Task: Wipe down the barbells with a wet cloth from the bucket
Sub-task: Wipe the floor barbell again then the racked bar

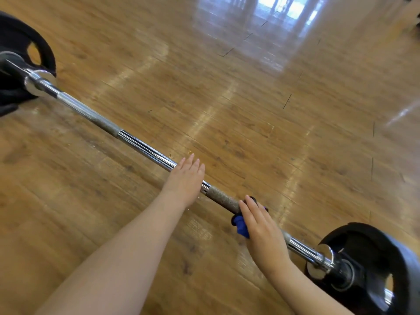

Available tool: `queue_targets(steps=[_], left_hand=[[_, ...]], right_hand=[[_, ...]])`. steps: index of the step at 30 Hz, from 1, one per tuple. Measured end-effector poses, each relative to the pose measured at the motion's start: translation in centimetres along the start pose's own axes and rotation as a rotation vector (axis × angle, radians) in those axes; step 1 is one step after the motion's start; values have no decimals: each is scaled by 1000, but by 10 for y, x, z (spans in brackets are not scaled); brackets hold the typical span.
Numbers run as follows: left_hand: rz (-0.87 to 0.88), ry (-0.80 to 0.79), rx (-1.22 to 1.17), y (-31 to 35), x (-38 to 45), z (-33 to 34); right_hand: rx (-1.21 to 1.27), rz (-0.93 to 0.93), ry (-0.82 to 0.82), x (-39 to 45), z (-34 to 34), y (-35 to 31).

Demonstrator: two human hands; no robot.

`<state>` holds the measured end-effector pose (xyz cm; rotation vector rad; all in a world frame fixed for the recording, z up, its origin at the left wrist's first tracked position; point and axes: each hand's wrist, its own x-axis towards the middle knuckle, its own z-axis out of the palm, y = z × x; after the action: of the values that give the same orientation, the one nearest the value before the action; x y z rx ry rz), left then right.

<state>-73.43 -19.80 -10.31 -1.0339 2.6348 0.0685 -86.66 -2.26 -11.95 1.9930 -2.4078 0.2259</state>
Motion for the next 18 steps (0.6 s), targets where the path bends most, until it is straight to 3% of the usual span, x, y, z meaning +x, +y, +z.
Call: queue_targets(steps=[8,13,18], left_hand=[[60,-14,15,-15,-10,-1],[53,-8,-42,-14,-9,-7],[69,68,54,-12,-12,3]], right_hand=[[15,-109,-18,78,23,-57],[68,-48,16,44,14,-27],[62,17,16,27,13,-16]])
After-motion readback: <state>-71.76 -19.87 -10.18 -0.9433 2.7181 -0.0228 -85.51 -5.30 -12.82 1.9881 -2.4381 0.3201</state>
